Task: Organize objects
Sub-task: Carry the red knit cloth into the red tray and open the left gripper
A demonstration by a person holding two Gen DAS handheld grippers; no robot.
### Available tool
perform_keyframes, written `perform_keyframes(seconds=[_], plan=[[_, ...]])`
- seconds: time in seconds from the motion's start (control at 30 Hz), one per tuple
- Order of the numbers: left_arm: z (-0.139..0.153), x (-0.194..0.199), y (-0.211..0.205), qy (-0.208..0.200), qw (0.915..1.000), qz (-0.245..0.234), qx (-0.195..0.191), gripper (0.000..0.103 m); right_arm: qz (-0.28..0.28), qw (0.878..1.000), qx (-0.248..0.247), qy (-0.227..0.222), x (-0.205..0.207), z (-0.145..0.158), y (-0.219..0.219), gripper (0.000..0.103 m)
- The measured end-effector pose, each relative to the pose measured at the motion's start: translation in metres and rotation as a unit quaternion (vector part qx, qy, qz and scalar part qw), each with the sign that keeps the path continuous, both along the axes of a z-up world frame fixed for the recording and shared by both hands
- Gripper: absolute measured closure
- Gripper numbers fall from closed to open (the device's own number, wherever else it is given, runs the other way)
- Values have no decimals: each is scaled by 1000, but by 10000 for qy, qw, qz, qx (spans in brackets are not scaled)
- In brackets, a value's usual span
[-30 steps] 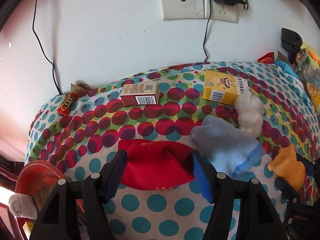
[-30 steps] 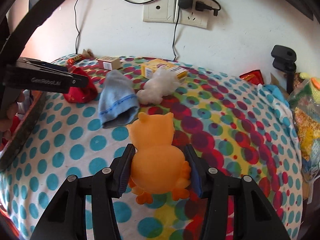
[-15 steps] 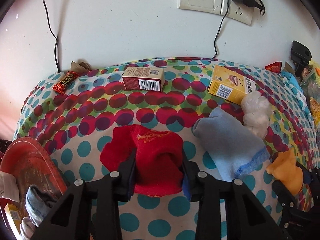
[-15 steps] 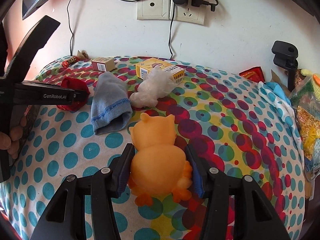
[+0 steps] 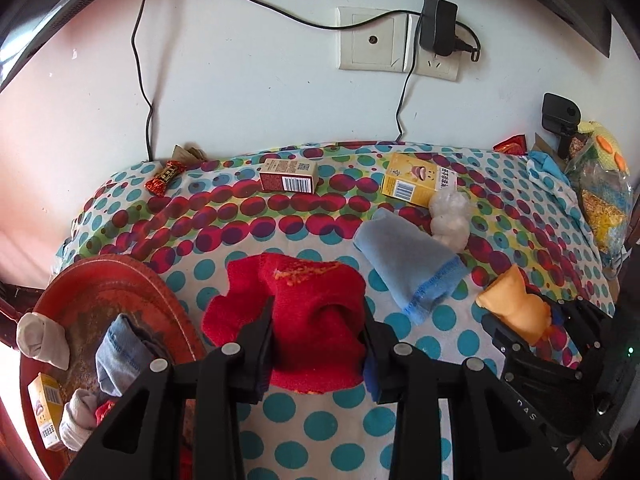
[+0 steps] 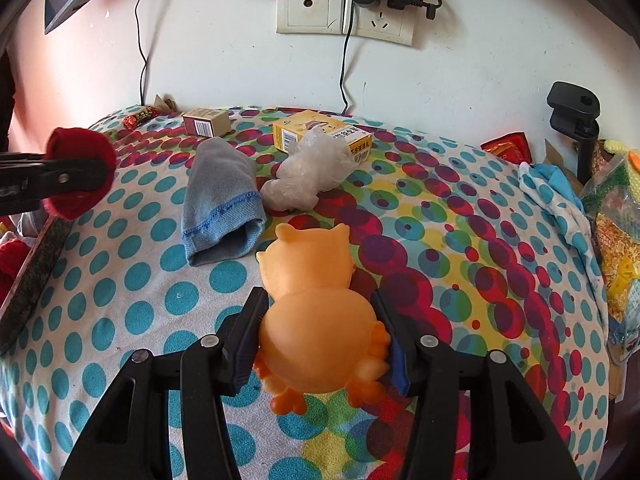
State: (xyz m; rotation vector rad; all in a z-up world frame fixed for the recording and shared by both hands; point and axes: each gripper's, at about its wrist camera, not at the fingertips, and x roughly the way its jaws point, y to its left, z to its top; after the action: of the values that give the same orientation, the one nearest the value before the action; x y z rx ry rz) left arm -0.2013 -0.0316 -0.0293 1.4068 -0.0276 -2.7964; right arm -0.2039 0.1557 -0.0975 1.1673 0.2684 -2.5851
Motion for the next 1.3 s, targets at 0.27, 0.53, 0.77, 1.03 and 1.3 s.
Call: perform_keyframes(seconds=[0.27, 0.53, 0.77, 1.03, 1.3], plan=[[11, 31, 2, 114, 9998, -78, -176, 68, 3, 9999, 127, 52, 1, -1, -3, 54], [15, 51, -10, 93, 9997, -45, -202, 67, 3, 9998, 177, 66, 1, -1, -4, 54], [21, 63, -39, 95, 9998, 134, -150, 67, 9, 9997, 236, 84, 2, -1, -6, 53], [25, 72, -80, 72, 9982, 484, -342, 67, 17, 9994, 325, 119, 2, -1, -7, 53], [22, 78, -123, -4, 9952, 834, -507, 67, 20, 9992, 383, 145, 3, -1, -9, 53]])
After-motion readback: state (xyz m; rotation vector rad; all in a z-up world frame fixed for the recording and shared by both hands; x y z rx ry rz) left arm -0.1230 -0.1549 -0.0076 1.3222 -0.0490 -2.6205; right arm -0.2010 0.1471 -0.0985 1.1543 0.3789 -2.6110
